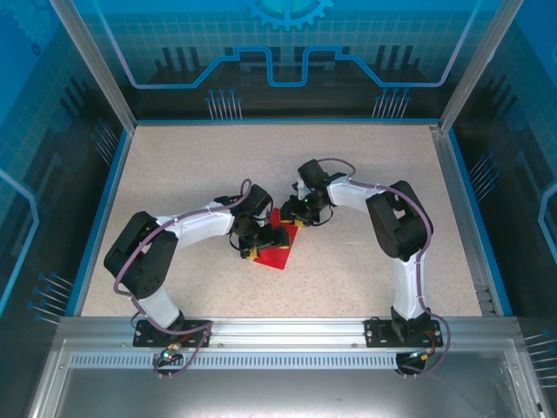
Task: Fold a paper plane with a square sheet of paper (pick it up from the middle)
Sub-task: Fold the triangle a second time at the center of the table.
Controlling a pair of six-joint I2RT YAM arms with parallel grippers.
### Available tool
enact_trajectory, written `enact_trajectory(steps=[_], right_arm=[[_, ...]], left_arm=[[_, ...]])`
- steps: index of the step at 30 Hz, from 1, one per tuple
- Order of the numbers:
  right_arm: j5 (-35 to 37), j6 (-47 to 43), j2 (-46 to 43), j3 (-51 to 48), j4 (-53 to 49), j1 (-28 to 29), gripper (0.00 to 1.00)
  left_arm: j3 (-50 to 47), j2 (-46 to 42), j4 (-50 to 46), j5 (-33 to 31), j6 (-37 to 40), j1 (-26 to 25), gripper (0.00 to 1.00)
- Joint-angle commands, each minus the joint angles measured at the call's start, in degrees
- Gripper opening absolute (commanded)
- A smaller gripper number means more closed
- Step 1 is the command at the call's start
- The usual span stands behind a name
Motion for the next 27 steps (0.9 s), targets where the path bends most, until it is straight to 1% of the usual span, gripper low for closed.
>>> enact_trajectory(steps=[1, 6, 13, 17, 20, 24, 27], right_arm=[[7.8, 0.3, 6.2, -3.5, -3.2, -1.1, 0.41], [7.8, 0.3, 6.3, -3.3, -3.5, -1.2, 0.41], [7.6, 0.5, 6.4, -3.1, -3.6, -1.2, 0.41], [7.4, 0.6, 6.7, -3.0, -3.7, -1.2, 0.41], [7.4, 0.6, 6.8, -3.0, -3.7, -1.3, 0.41], [7.5, 0.6, 7.1, -2.8, -3.8, -1.3, 0.41], [7.6, 0.6, 7.4, -2.6, -3.9, -1.3, 0.41]], left_arm=[[1.3, -1.2, 2.4, 0.8, 2.9, 0.7, 0.9], [2.2, 0.9, 5.9, 3.3, 3.4, 2.1, 0.9], [2.6, 2.3, 6.4, 3.4, 4.5, 2.6, 0.9], [1.9, 2.2, 6.7, 5.5, 4.0, 2.7, 0.88], [0.0, 0.9, 6.7, 7.4, 3.5, 2.6, 0.84], [-3.2, -2.1, 6.5, 8.1, 3.3, 2.5, 0.78], [-4.7, -4.3, 6.4, 8.6, 3.2, 2.4, 0.71]])
